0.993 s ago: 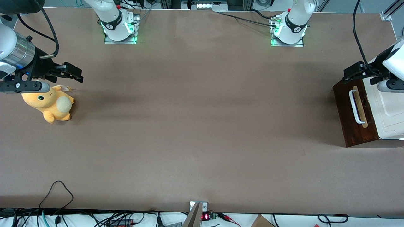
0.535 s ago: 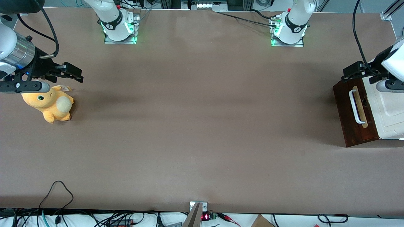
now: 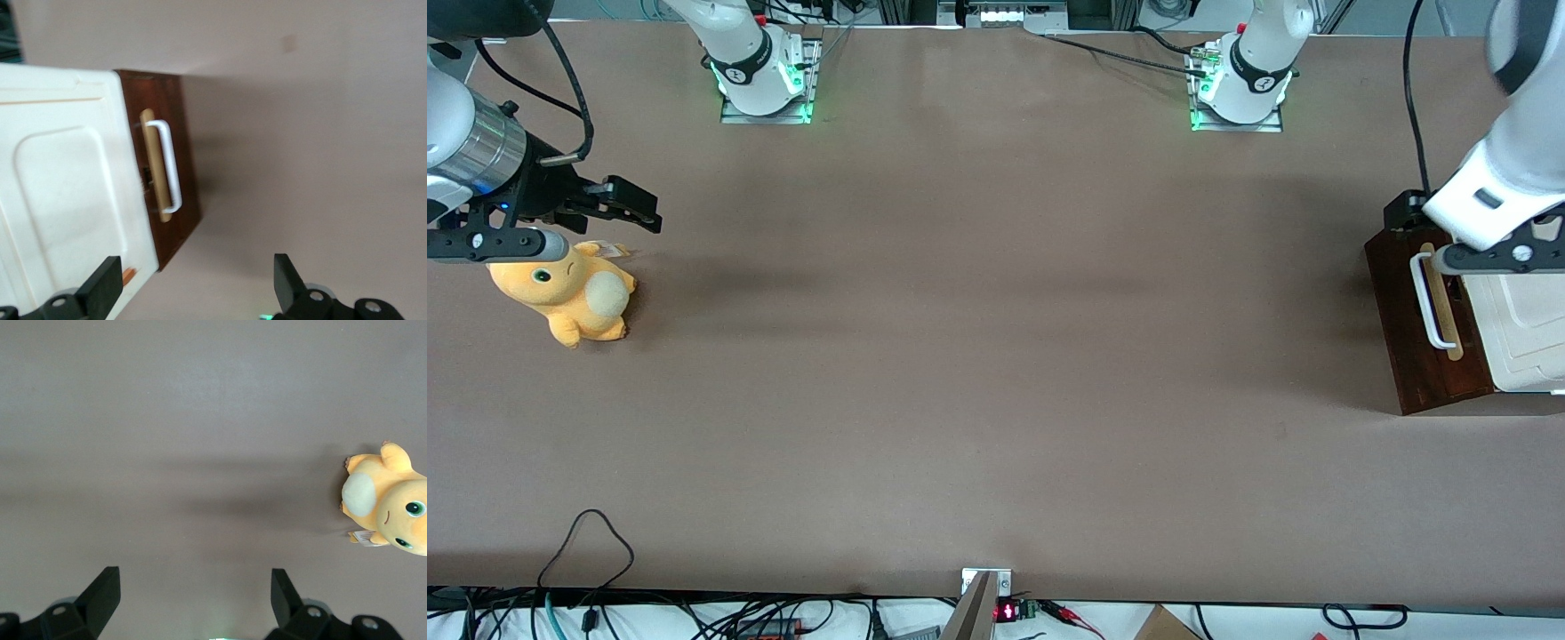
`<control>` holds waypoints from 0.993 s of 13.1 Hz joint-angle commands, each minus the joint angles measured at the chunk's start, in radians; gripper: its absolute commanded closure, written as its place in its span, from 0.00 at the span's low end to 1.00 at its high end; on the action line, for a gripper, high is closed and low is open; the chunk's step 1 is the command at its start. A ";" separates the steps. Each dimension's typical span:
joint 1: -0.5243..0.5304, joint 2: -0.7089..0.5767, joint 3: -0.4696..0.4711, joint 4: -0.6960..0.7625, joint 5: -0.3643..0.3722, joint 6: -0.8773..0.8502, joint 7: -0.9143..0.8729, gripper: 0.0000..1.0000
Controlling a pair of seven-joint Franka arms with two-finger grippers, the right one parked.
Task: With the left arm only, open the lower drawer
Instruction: 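Lower the open left gripper to the white drawer handle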
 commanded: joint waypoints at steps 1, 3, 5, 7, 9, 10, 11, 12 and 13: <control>-0.006 0.016 -0.044 -0.097 0.164 -0.008 -0.122 0.00; -0.010 0.038 -0.076 -0.180 0.260 -0.013 -0.283 0.00; -0.023 0.054 -0.107 -0.269 0.349 -0.019 -0.401 0.00; -0.030 0.087 -0.126 -0.347 0.424 -0.021 -0.478 0.00; -0.044 0.113 -0.135 -0.445 0.525 -0.019 -0.553 0.00; -0.050 0.122 -0.136 -0.482 0.563 -0.015 -0.586 0.00; -0.052 0.136 -0.137 -0.507 0.594 -0.008 -0.604 0.00; -0.053 0.148 -0.141 -0.527 0.634 -0.002 -0.609 0.00; -0.055 0.157 -0.141 -0.557 0.683 0.016 -0.620 0.00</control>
